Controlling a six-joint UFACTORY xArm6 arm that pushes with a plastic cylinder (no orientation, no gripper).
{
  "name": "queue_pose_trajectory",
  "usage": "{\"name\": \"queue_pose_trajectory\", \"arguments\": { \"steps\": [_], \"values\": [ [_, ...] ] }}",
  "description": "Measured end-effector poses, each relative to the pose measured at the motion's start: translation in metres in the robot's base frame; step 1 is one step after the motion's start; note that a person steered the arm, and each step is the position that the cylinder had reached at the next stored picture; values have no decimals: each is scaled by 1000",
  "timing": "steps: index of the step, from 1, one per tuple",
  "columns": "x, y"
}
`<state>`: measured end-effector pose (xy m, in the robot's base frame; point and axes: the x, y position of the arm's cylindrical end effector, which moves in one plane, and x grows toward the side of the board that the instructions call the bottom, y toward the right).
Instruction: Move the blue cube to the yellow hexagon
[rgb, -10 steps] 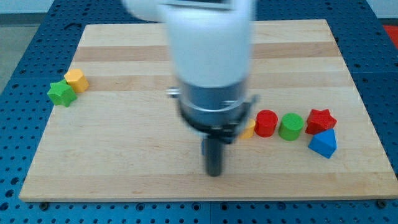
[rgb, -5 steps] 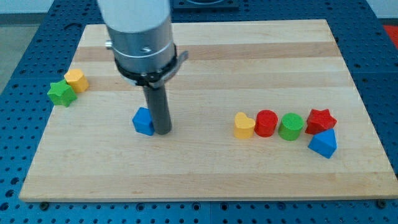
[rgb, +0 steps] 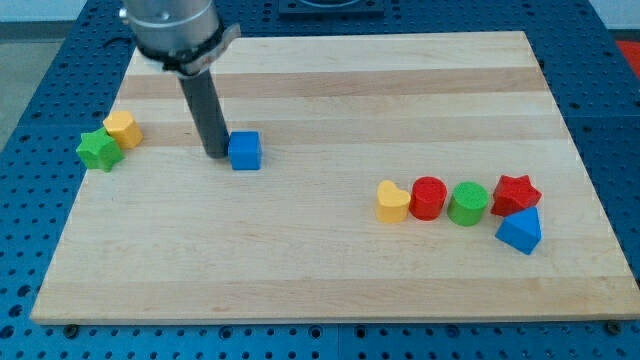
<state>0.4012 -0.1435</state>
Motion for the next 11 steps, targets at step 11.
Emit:
{"name": "queue_pose_trajectory", "arguments": {
  "steps": [11],
  "values": [
    [-58,-10]
  ]
}}
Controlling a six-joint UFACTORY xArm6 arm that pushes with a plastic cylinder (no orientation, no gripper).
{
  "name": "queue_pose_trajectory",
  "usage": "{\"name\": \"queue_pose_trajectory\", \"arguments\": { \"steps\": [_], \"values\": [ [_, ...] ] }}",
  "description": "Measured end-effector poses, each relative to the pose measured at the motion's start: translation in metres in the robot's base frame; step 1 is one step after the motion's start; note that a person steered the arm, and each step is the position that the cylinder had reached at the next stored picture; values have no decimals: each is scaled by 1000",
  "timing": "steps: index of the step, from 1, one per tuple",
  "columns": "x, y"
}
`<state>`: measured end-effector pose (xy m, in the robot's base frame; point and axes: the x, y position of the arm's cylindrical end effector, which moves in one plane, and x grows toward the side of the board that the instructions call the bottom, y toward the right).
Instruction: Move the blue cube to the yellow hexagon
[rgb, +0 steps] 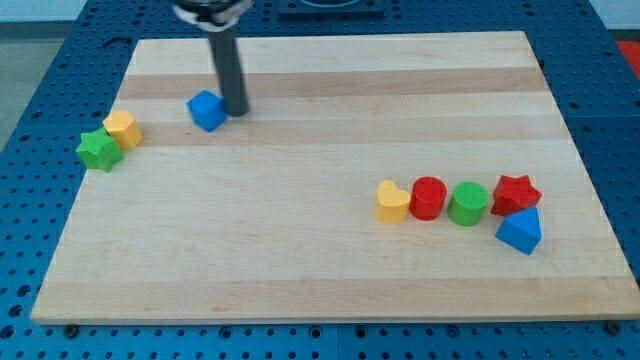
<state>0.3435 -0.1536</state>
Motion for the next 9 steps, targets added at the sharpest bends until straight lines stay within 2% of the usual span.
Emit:
{"name": "queue_pose_trajectory", "arguments": {
  "steps": [1,6,9],
  "values": [
    [0,-26],
    [19,-15],
    [5,-70]
  ]
}}
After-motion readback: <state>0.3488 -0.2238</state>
